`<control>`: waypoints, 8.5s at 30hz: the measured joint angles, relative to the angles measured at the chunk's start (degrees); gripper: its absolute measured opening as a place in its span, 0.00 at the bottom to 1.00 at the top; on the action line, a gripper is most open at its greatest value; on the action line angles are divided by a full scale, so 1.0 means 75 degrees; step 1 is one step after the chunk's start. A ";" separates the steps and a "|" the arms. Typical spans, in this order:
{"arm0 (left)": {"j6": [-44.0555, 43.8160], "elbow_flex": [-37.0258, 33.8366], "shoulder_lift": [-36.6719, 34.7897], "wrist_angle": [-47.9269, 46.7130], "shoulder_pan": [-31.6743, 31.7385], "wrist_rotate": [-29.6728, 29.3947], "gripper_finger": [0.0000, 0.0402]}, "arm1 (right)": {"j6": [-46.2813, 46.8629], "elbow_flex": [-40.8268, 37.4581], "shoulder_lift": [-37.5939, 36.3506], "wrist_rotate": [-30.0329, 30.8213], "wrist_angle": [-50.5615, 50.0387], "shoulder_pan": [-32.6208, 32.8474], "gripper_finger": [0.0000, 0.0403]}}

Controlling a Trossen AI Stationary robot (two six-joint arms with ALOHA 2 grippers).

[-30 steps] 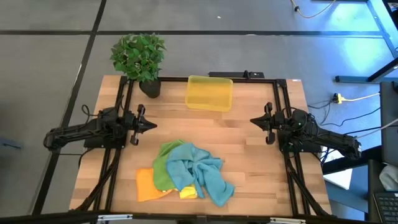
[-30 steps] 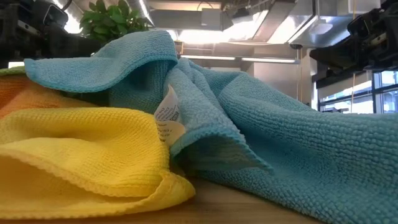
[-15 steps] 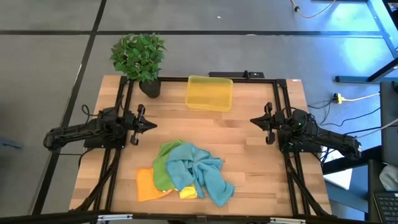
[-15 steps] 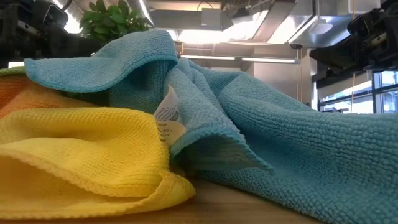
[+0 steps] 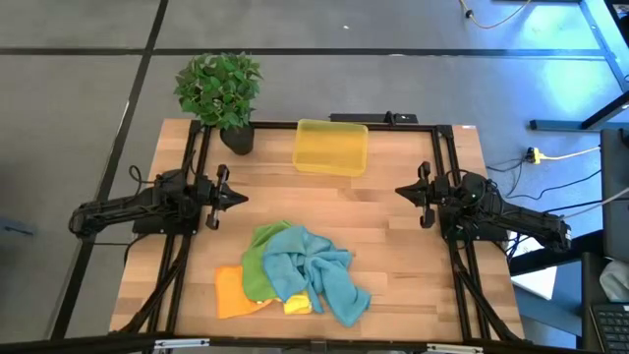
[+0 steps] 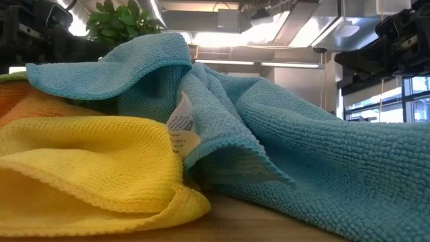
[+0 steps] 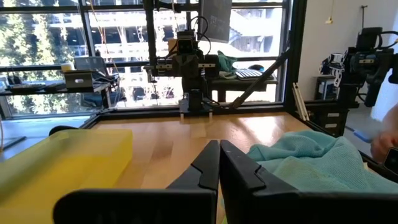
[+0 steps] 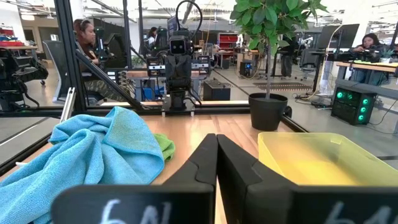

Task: Fold microfiber towels
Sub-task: Fold the left blue microfiber towel

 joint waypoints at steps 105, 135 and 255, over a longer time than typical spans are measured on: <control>-0.3349 0.8338 1.1362 -0.4780 -0.5045 -0.2633 0.35 | -0.0002 0.0000 0.0001 0.0000 0.0009 0.0002 0.03; -0.1465 0.8731 1.2859 -0.4125 -0.7486 -0.4923 0.35 | 0.0000 0.0000 0.0001 0.0000 0.0006 0.0001 0.03; -0.2212 1.1890 1.4790 -0.7001 -0.8133 -0.7109 0.21 | 0.0000 -0.0003 0.0001 0.0000 0.0006 0.0003 0.03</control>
